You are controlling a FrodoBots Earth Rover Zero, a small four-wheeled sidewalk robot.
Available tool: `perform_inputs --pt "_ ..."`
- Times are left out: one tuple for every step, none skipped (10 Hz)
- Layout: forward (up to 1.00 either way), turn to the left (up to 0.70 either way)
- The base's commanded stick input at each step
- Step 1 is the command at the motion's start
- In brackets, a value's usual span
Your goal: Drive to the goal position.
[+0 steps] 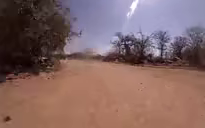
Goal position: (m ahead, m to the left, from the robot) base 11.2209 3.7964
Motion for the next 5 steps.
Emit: perform_inputs --pt "1.00 0.00" --pt "1.00 0.00" --pt "1.00 0.00" --pt "1.00 0.00" --pt "1.00 0.00"
